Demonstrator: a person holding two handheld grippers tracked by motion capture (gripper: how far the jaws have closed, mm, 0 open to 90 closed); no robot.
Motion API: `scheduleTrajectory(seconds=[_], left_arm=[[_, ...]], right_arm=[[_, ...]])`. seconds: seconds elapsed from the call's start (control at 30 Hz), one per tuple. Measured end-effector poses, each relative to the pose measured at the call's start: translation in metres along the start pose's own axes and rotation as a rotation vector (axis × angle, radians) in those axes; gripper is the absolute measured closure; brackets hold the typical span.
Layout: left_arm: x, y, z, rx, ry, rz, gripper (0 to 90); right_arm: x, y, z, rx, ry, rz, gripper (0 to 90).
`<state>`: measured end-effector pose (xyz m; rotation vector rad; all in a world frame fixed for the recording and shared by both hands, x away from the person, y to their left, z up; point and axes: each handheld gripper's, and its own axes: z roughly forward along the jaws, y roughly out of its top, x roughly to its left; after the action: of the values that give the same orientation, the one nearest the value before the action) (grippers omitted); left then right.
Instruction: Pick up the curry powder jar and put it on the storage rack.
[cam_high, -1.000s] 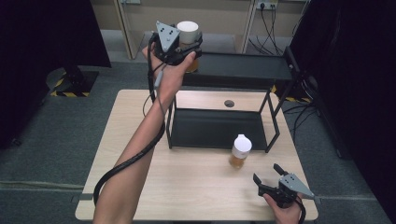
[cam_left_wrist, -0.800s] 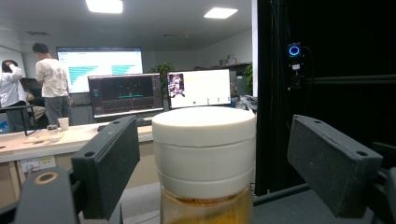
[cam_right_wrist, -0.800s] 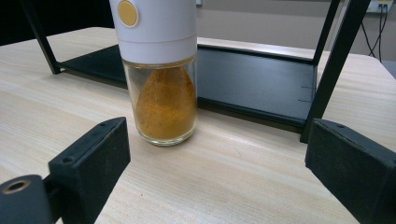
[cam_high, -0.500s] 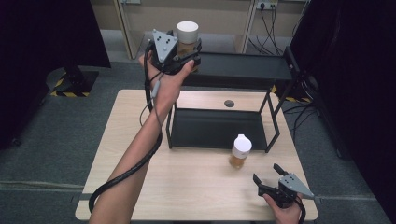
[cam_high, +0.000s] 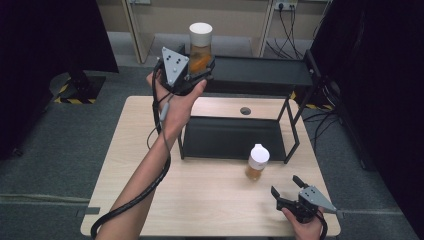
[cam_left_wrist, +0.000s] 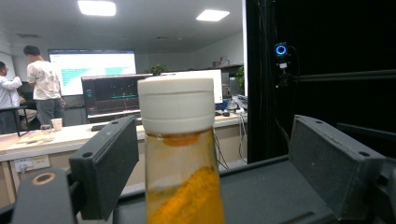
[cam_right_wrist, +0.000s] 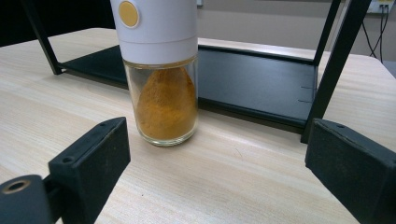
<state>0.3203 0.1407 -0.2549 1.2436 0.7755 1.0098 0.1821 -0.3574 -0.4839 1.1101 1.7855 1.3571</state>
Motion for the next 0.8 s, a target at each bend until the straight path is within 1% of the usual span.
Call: scheduleTrajectory(seconds=[0.27,0.5,0.8], left_arm=[[-0.003,-0.008,-0.012,0.007,-0.021,0.012,15.3],[-0.003,-0.015,-0.022,-0.007,-0.026,0.006,15.0],[-0.004,-0.027,-0.033,-0.006,-0.036,0.005,14.9]], right_arm=[[0.000,0.000,0.000,-0.002,0.000,-0.001,6.9],[0.000,0.000,0.000,-0.001,0.000,-0.003,6.9],[0.000,0.000,0.000,-0.001,-0.001,-0.004,6.9]])
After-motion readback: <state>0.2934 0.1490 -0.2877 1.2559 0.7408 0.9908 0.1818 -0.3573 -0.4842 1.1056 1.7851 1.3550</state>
